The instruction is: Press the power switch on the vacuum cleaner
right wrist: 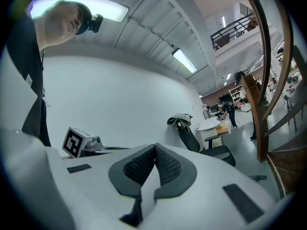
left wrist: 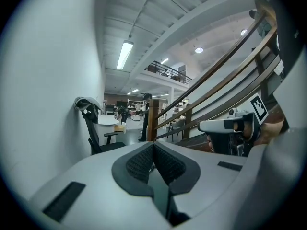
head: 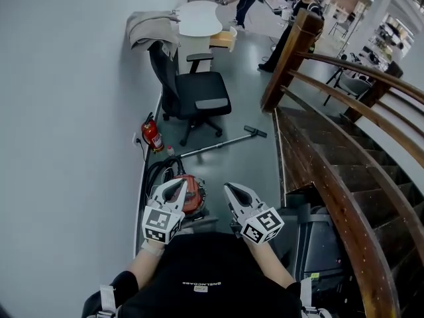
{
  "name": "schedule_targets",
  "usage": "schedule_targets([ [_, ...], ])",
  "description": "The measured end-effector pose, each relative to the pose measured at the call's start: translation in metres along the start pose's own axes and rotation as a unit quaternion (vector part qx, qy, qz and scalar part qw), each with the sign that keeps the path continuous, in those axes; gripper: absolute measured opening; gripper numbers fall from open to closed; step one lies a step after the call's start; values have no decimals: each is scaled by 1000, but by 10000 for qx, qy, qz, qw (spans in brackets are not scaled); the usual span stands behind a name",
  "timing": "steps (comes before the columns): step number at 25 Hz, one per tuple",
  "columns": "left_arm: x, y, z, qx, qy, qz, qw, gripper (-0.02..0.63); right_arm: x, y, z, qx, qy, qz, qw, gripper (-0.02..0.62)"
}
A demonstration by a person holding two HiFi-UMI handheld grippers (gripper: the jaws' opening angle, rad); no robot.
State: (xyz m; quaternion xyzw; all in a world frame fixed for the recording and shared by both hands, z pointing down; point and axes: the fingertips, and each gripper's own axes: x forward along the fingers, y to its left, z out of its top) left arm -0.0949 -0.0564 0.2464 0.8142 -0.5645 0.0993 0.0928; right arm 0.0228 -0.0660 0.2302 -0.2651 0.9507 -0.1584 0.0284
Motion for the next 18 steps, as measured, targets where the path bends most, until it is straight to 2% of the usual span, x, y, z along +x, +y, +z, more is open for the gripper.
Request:
schedule_targets([
  [18, 8, 3, -6, -159, 0, 16, 9999, 15, -4, -13, -4, 90, -7, -154, 9998, 28],
])
